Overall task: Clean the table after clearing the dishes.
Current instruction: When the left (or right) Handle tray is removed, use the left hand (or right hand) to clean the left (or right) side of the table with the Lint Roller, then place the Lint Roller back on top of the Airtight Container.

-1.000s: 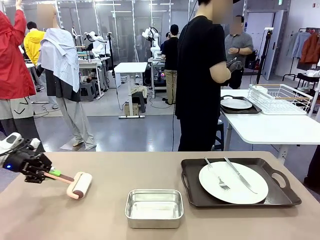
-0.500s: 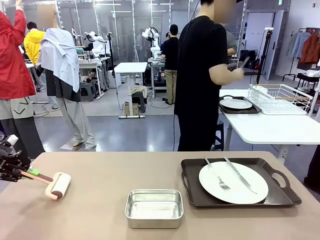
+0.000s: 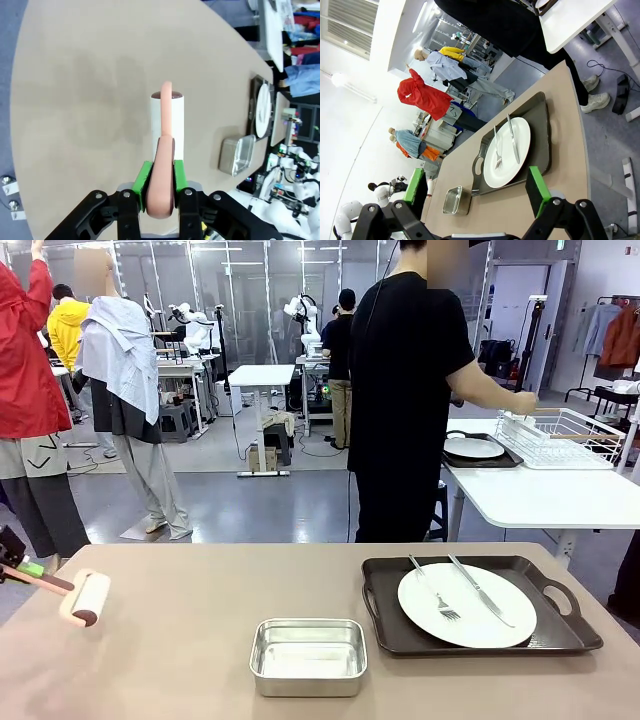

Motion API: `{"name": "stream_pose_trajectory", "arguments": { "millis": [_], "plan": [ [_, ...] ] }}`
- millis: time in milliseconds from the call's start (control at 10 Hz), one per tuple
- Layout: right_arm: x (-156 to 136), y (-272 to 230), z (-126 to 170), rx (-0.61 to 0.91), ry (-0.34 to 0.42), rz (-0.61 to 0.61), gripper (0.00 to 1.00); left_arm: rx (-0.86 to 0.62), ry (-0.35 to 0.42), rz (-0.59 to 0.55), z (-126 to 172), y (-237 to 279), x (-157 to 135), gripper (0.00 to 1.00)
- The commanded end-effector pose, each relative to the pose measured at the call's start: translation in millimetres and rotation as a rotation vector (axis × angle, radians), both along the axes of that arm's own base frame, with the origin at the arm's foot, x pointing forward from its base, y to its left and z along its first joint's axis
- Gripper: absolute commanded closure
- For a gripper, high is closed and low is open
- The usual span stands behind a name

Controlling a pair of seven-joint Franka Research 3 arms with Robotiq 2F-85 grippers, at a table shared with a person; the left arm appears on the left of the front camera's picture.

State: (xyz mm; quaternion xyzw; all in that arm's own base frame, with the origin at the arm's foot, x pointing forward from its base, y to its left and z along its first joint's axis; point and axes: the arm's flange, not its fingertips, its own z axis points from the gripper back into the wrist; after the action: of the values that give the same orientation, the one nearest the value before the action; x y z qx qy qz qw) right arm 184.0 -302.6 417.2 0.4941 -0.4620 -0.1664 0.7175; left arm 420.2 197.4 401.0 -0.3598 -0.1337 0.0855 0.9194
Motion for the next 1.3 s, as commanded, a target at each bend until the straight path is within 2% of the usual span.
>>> {"name": "stream_pose_trajectory", "arguments": {
  "millis": [0,200,300,400,500,1200],
  "plan": [
    [-2,4,1,-0.006,-0.026,-0.005,0.00,-0.008,-0.068,-0.076,32,-21,-24,0.77],
    [-2,4,1,-0.006,-0.026,-0.005,0.00,0.003,-0.145,-0.081,58,-30,-41,0.77],
    [-2,4,1,-0.006,-0.026,-0.005,0.00,-0.031,-0.188,-0.083,61,-34,-42,0.77],
    [-2,4,1,-0.006,-0.026,-0.005,0.00,-0.056,-0.198,-0.059,58,-35,-37,0.77],
    [-2,4,1,-0.006,-0.026,-0.005,0.00,-0.004,-0.146,-0.071,66,-33,-33,0.77],
    [-2,4,1,-0.006,-0.026,-0.005,0.00,-0.004,-0.146,-0.071,66,-33,-33,0.77]
  ]
}}
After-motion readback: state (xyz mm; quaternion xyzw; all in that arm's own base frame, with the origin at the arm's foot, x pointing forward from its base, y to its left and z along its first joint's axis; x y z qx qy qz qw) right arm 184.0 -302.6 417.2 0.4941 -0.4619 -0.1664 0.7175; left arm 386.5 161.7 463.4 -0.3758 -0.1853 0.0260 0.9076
